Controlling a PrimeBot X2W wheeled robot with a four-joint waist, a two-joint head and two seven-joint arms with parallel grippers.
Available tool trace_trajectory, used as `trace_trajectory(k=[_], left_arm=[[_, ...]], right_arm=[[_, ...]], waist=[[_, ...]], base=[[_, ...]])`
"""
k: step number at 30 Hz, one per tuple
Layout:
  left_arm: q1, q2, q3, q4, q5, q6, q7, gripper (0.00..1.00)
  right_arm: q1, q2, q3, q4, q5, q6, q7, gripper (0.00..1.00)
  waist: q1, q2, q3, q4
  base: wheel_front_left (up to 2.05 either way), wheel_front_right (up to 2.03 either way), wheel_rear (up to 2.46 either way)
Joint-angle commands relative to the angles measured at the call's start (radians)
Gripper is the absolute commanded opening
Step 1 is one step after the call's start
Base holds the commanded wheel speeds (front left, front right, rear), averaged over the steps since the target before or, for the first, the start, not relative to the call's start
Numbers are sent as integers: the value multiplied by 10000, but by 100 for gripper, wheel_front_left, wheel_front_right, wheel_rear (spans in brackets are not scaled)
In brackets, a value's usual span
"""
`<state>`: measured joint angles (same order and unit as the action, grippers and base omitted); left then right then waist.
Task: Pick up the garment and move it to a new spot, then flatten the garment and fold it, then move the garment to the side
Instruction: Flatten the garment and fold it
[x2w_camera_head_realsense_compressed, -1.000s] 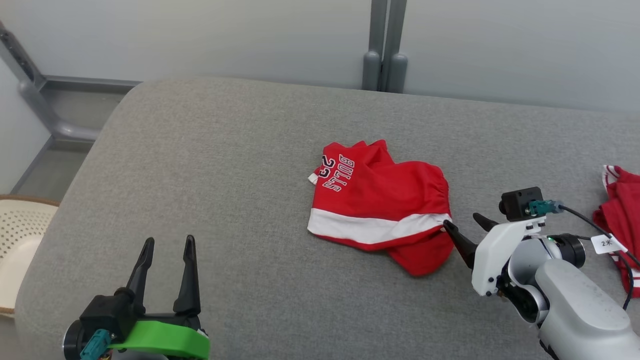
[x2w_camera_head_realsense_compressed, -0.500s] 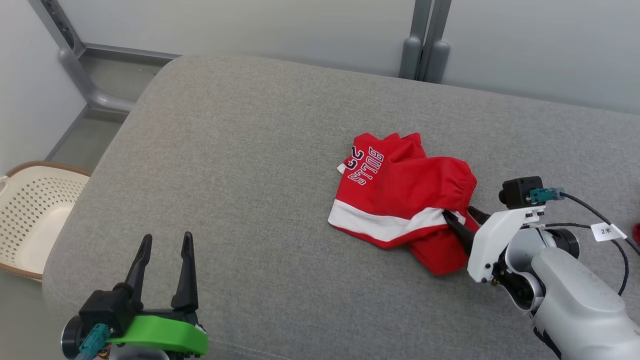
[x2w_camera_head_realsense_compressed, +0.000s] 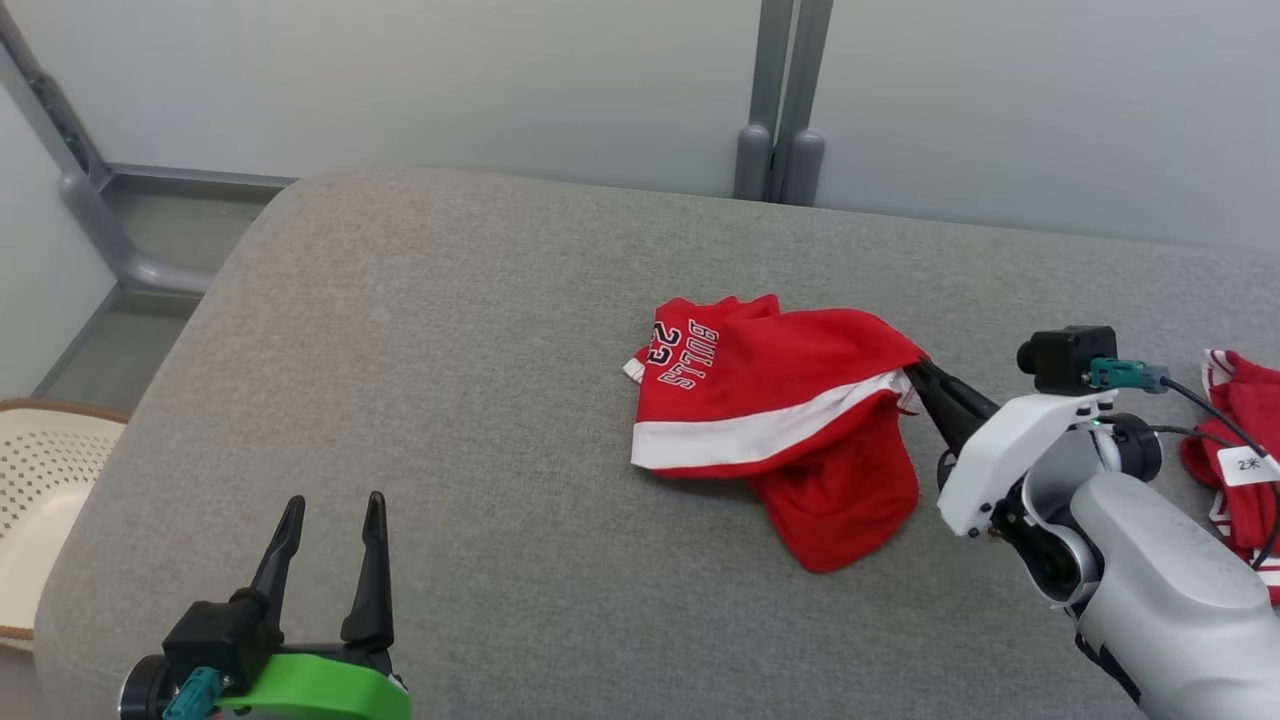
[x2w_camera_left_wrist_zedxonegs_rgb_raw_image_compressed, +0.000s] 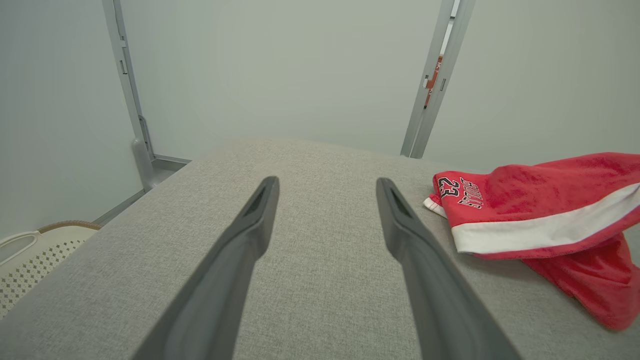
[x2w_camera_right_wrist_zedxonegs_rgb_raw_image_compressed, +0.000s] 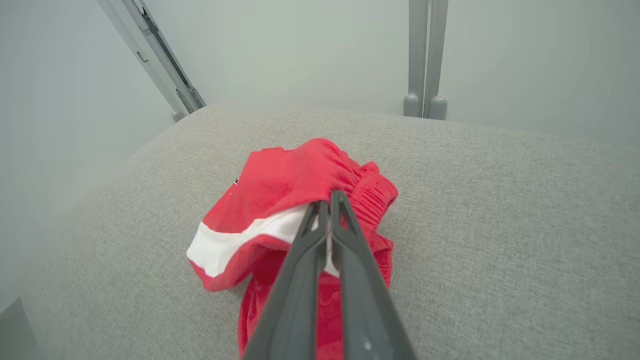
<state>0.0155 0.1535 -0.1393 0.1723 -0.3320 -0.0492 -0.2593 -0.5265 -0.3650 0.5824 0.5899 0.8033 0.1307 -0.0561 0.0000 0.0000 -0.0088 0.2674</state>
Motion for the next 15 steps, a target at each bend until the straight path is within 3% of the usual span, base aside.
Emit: trace_trajectory(k=[1,10,15], left_arm=[[151,101,19,-34,-61,51,-9,100],[211,79,-70,-131,-146,71,27,100],[155,16,-130,-62,-178,95,15,100]], right_arm=[[-62,-251,-66,-161,34,1,-85,0],[1292,-1432,-1252,-753,-397,1,387,0],[2577,-1477,-2005,-656,-648,1,803,0]], waist=[[0,0,-193,-463],[0,0,-144,-1425],[0,0,-74,-1685]], base=[[0,0,0],[0,0,0],[0,0,0]])
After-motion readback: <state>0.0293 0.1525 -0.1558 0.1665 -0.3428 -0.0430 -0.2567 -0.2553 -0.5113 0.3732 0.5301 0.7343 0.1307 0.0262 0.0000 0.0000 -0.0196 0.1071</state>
